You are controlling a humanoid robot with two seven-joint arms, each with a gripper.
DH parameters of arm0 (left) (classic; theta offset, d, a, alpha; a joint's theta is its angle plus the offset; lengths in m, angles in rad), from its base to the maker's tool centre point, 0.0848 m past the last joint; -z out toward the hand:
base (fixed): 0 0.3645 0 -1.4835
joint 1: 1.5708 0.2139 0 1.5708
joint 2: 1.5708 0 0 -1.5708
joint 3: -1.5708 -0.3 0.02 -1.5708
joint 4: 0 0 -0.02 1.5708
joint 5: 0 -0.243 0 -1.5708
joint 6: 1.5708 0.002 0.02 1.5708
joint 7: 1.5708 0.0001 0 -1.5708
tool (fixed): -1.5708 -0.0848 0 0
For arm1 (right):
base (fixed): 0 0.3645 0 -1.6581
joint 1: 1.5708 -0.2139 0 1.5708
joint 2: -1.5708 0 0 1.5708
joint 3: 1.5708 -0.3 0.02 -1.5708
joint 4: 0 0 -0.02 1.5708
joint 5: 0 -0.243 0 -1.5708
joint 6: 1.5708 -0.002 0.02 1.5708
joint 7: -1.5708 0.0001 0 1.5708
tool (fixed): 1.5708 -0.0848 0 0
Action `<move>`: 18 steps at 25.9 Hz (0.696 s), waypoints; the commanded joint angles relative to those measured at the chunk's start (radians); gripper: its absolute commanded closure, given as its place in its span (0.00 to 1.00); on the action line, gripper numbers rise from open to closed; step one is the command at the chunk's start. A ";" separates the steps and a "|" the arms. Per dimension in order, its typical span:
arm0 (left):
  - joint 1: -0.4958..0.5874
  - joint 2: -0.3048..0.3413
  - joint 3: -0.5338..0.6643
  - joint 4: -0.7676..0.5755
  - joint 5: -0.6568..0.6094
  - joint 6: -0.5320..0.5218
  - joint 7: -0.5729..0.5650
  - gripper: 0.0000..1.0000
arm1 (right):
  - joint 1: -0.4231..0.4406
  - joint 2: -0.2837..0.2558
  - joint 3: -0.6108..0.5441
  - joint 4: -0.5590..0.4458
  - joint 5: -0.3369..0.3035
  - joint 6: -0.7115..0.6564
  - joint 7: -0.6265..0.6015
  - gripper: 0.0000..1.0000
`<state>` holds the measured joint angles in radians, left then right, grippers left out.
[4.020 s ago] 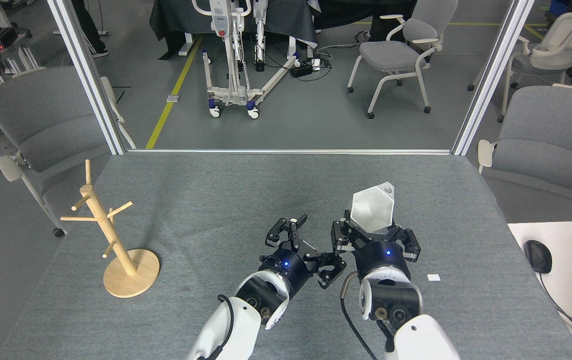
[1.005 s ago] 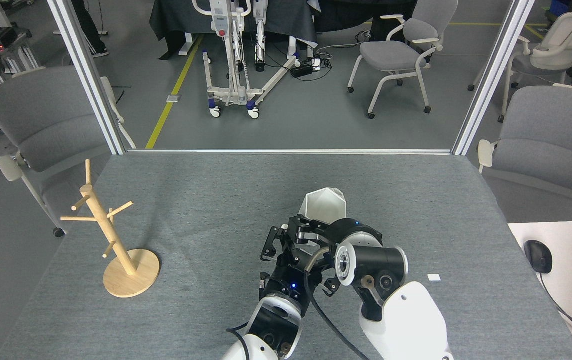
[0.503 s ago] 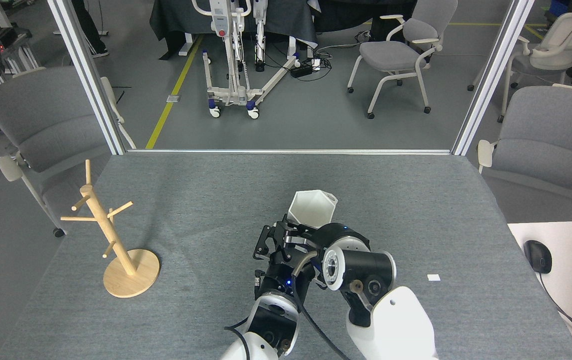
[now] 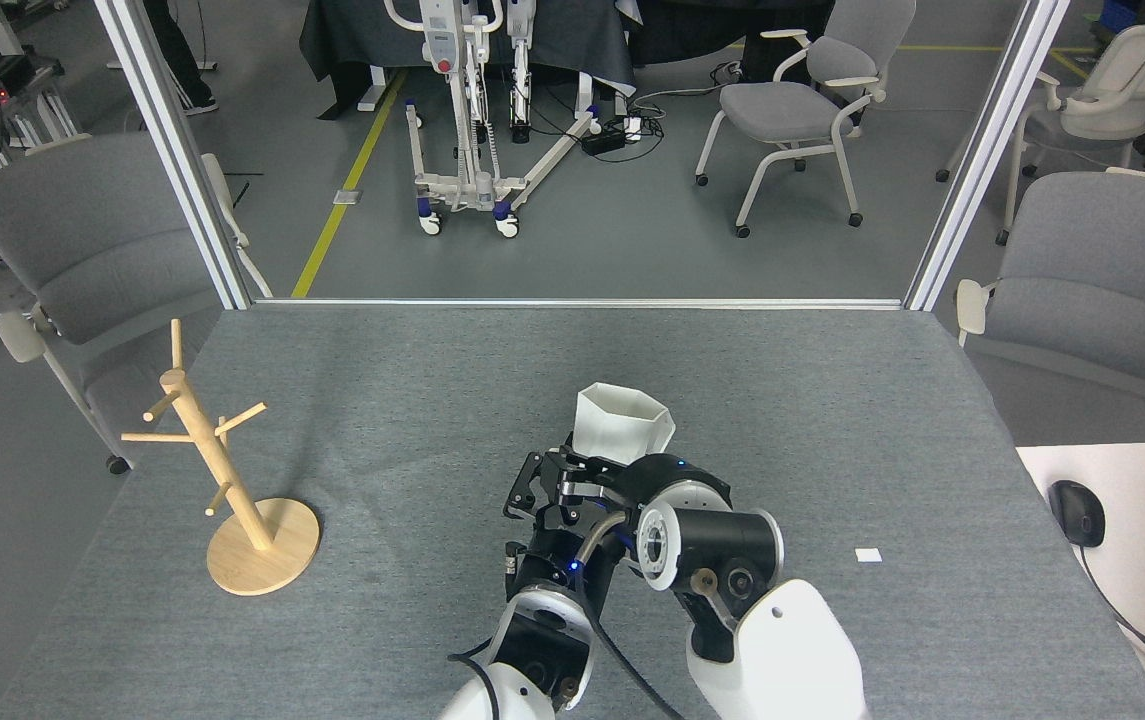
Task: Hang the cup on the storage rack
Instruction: 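Grasp the cup with the left gripper from the right gripper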
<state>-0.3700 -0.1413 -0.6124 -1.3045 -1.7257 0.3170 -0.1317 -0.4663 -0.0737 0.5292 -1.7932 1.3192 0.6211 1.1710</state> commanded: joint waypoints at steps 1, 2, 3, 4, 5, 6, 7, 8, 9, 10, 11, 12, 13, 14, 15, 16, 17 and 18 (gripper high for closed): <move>0.000 0.000 -0.001 -0.004 0.001 -0.128 -0.003 1.00 | 0.000 0.000 0.000 0.000 0.000 -0.015 -0.004 1.00; 0.000 0.000 -0.001 -0.002 0.001 -0.128 -0.003 1.00 | 0.002 0.000 0.000 0.000 0.000 -0.017 -0.004 1.00; 0.000 0.000 -0.001 -0.002 0.001 -0.128 -0.003 1.00 | 0.003 0.000 0.000 0.000 0.000 -0.017 -0.004 1.00; 0.000 0.002 0.000 -0.001 0.001 -0.128 -0.003 1.00 | 0.006 0.000 0.000 0.000 0.000 -0.017 -0.004 1.00; 0.000 0.002 0.000 -0.001 0.001 -0.130 -0.003 1.00 | 0.006 0.000 0.000 0.000 0.000 -0.017 -0.004 1.00; 0.002 0.003 0.000 -0.001 0.001 -0.130 -0.003 1.00 | 0.006 0.000 0.000 0.000 0.000 -0.017 -0.004 1.00; 0.003 0.003 0.000 -0.001 0.001 -0.130 -0.003 1.00 | 0.006 0.000 0.000 0.000 0.000 -0.018 -0.005 1.00; 0.005 0.005 0.000 -0.001 0.001 -0.130 -0.003 1.00 | 0.006 0.000 0.002 0.000 0.000 -0.018 -0.005 1.00; 0.006 0.006 0.002 0.001 0.001 -0.130 -0.003 1.00 | 0.006 0.000 0.002 0.000 0.000 -0.020 -0.005 1.00; 0.008 0.006 0.000 0.002 0.001 -0.130 -0.003 1.00 | 0.006 0.000 0.000 0.000 0.000 -0.026 -0.005 1.00; 0.010 0.008 0.000 0.004 0.001 -0.130 -0.003 1.00 | 0.006 0.000 0.002 0.000 0.000 -0.027 -0.007 1.00; 0.011 0.008 0.002 0.005 0.001 -0.130 -0.003 1.00 | 0.006 -0.001 0.000 0.000 0.000 -0.027 -0.007 1.00; 0.013 0.009 0.000 0.005 0.001 -0.130 -0.003 1.00 | 0.006 -0.001 0.000 0.000 0.000 -0.027 -0.007 1.00; 0.016 0.009 0.000 0.005 0.001 -0.130 -0.003 1.00 | 0.006 -0.001 0.000 0.000 0.000 -0.028 -0.007 1.00; 0.019 0.009 0.002 0.005 0.001 -0.130 -0.003 1.00 | 0.006 -0.003 0.000 0.000 0.000 -0.029 -0.008 1.00; 0.020 0.009 0.002 0.005 0.001 -0.130 -0.003 1.00 | 0.006 -0.003 0.000 0.000 0.000 -0.029 -0.008 1.00; 0.020 0.011 0.002 0.005 0.001 -0.130 -0.003 1.00 | 0.006 -0.003 0.000 0.000 0.000 -0.029 -0.008 1.00; 0.022 0.011 0.002 0.005 0.001 -0.130 -0.003 1.00 | 0.005 -0.005 0.000 0.000 0.000 -0.029 -0.010 1.00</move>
<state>-0.3522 -0.1322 -0.6108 -1.2995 -1.7241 0.3162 -0.1341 -0.4603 -0.0761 0.5296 -1.7933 1.3189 0.6133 1.1655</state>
